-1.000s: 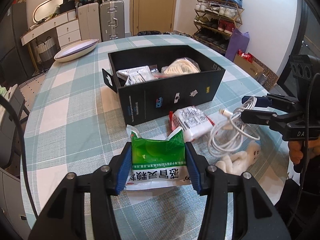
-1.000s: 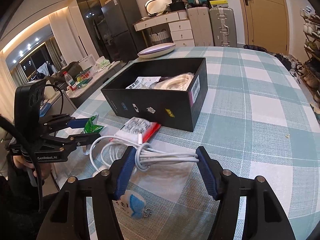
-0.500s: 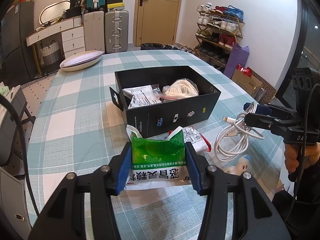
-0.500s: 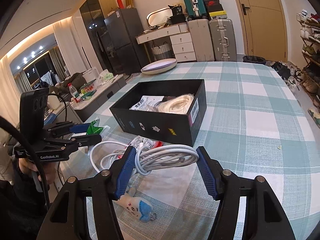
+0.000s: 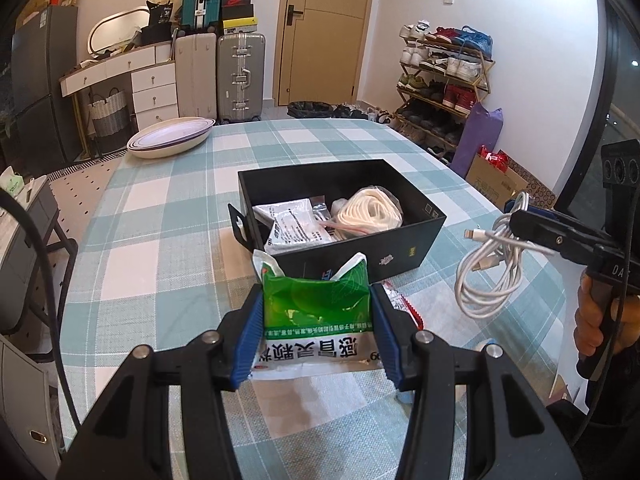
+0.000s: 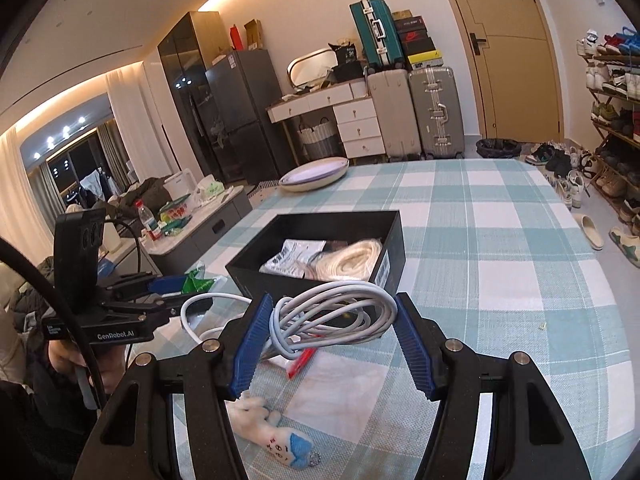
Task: Organize soft objects
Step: 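Carry the green sachet and white cable over the black box with both tools, then lower the sachet and cable into the box and open both tools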
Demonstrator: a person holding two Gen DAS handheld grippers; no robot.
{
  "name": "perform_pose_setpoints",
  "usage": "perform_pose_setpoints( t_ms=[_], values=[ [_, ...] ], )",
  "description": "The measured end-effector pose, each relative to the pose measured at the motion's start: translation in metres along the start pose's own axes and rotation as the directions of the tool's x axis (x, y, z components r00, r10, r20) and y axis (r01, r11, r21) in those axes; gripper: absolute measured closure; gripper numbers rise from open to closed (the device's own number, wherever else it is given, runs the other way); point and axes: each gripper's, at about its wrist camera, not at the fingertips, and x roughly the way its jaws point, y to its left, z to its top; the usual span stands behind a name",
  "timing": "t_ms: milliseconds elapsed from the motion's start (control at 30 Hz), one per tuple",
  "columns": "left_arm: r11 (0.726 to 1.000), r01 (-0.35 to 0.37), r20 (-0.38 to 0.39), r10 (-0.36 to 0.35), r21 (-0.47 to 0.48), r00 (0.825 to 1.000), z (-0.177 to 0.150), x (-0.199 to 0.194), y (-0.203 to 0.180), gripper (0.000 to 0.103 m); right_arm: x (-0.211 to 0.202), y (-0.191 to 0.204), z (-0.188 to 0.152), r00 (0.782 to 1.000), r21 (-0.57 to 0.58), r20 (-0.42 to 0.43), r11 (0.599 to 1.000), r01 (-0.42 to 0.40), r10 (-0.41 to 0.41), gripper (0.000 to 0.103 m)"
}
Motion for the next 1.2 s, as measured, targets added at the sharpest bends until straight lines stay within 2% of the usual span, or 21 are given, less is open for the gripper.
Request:
perform_pose_setpoints(
  t_ms=[433,767,1033,1200],
  values=[
    [0.999,-0.035,0.06,0.035,-0.012,0.998,0.034,0.01,0.002,0.053,0.011,0.004,0.031,0.994,0.027,0.059,0.995,0.092,-0.093,0.041],
    [0.998,-0.052,0.062,0.054,-0.039,0.997,0.053,0.029,0.011,0.053,0.04,0.002,0.044,0.987,0.054,0.048,0.987,0.153,-0.156,0.041],
    [0.996,-0.057,0.059,0.061,-0.062,0.996,0.064,0.046,0.018,0.053,0.069,0.004,0.049,0.977,0.018,0.024,0.978,0.21,-0.21,0.041],
    [0.996,-0.059,0.05,0.063,-0.069,0.997,0.069,0.057,0.021,0.053,0.087,0.009,0.048,0.977,-0.019,0.0,0.977,0.213,-0.213,0.041]
  ],
)
